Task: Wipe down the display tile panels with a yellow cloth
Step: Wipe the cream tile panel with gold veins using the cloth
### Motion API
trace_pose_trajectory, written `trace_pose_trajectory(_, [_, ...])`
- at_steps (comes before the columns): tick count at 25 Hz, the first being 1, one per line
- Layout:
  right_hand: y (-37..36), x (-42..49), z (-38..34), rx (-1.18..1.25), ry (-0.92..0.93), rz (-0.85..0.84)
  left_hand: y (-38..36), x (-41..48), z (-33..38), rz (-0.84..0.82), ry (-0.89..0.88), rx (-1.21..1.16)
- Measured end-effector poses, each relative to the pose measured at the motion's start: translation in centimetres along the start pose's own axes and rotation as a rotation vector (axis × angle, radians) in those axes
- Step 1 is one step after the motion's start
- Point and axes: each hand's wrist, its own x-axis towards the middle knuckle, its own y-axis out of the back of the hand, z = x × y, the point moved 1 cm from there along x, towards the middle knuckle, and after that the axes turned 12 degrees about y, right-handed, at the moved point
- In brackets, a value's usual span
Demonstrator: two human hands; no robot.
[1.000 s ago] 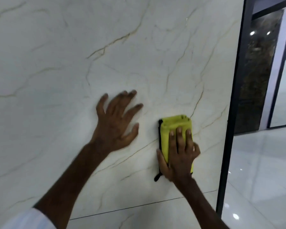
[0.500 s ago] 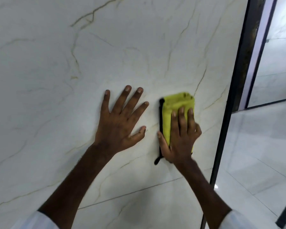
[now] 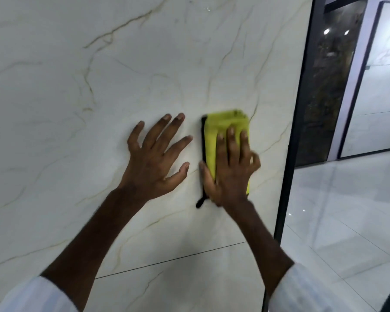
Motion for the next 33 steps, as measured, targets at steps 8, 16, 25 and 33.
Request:
trace_pose_trajectory(8, [0.0,-10.4,5.6,-0.037,-0.043,-0.073,-2.4,0.6,1.5,-0.004,0.003,0.124])
trace_pose_trajectory(16, [0.4,-10.3,5.7,0.033,-0.013,-0.104,-0.7,5.2,1.9,0.085,0.012,0.103])
trace_pose_trajectory(25, [2.5,18.0,11.0,-0.049,0.03,0.058,-0.5,9.5,0.5,0.063,0.03,0.153])
trace_pose_trajectory(33, [1.8,6.4,9.3,-0.043,0.065,0.026,0.5,20.1,1.0,0.101,0.015,0.155])
